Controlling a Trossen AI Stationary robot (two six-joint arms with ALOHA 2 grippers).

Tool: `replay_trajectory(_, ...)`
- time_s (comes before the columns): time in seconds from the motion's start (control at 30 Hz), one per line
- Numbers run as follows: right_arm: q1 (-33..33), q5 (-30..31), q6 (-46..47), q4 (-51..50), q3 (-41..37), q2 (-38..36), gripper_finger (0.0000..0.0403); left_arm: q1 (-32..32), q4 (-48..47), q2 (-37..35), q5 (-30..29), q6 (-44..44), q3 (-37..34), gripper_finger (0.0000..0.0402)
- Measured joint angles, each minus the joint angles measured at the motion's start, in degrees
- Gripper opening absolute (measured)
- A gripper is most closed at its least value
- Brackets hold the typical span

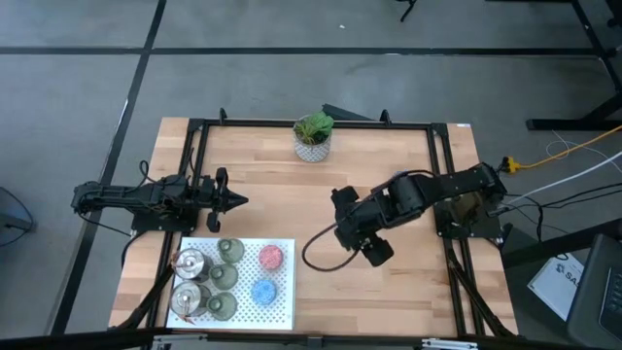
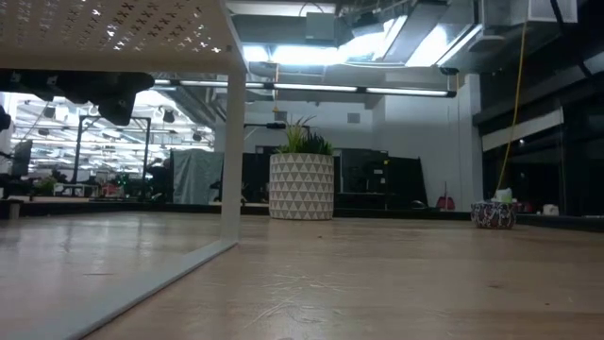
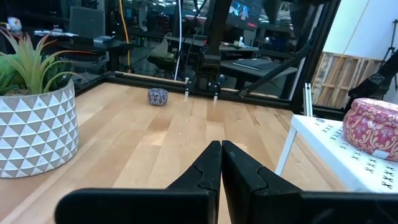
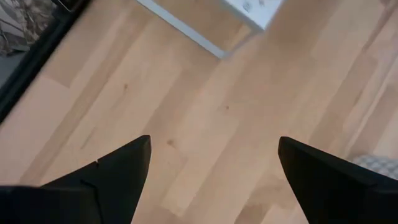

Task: Pick & Place candle stick holders
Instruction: Put the red scented candle on the shelf

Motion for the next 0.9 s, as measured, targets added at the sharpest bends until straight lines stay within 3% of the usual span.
replay_trajectory(0.43, -5.1, 0.0, 4.0, -2.3, -2.9, -1.2, 0.0355, 0.0, 0.0, 0.0, 0.0, 0.0, 0.0, 0.0006)
replay_trajectory(0.9, -9.7, 2.2, 8.8, 18.1, -34.2, -21.8, 0.0355, 0.0, 0.0, 0.0, 0.0, 0.0, 0.0, 0.0006)
